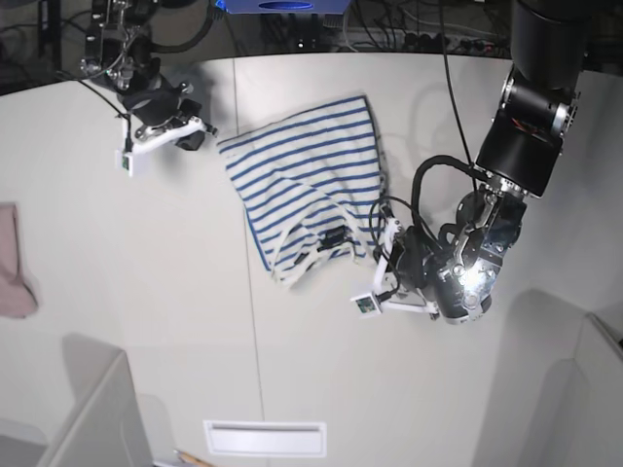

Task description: Fold the T-shirt properly

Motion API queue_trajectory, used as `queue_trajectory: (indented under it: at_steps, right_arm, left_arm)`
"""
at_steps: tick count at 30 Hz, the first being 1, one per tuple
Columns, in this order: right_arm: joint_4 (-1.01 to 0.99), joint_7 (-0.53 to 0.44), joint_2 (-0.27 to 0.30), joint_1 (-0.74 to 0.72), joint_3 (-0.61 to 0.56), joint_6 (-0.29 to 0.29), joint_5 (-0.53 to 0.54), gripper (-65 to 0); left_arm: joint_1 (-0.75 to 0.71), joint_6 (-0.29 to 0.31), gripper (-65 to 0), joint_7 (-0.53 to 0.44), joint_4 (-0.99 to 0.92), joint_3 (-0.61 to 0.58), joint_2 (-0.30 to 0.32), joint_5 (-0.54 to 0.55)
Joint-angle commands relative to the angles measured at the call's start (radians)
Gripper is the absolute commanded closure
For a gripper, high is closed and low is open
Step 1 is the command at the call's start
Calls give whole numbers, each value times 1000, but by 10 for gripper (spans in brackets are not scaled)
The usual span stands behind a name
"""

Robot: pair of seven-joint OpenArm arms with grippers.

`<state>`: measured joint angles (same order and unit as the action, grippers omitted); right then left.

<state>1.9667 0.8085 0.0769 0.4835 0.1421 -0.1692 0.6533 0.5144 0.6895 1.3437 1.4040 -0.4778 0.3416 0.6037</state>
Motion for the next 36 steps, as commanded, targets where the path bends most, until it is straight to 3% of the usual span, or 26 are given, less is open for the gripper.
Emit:
queue_trajectory:
  at_steps: [1, 6, 14, 17, 25, 32, 36]
  right_arm:
    - [13, -11, 4, -7, 1, 9, 9, 0]
    - [16, -11, 4, -12, 1, 9, 13, 0]
    - [18, -11, 4, -24, 1, 9, 13, 0]
    - [20, -13, 4, -24, 1, 9, 13, 0]
    - [20, -18, 4, -24, 1, 9, 13, 0]
    - [16, -13, 10, -42, 1, 9, 13, 0]
    - [18, -13, 13, -42, 1, 9, 13, 0]
  left_arm:
    - [34, 9, 0, -7, 13, 6, 4, 5]
    - [36, 9, 0, -5, 13, 6, 6, 5]
    - [36, 9, -403, -5, 13, 8, 6, 5]
    - [56, 9, -494, -11, 14, 20, 6, 5]
    - [43, 9, -510, -5, 24, 182, -6, 15]
    - [46, 9, -510, -3, -73, 158, -118, 17]
    - [39, 9, -505, -3, -91, 238, -155, 49]
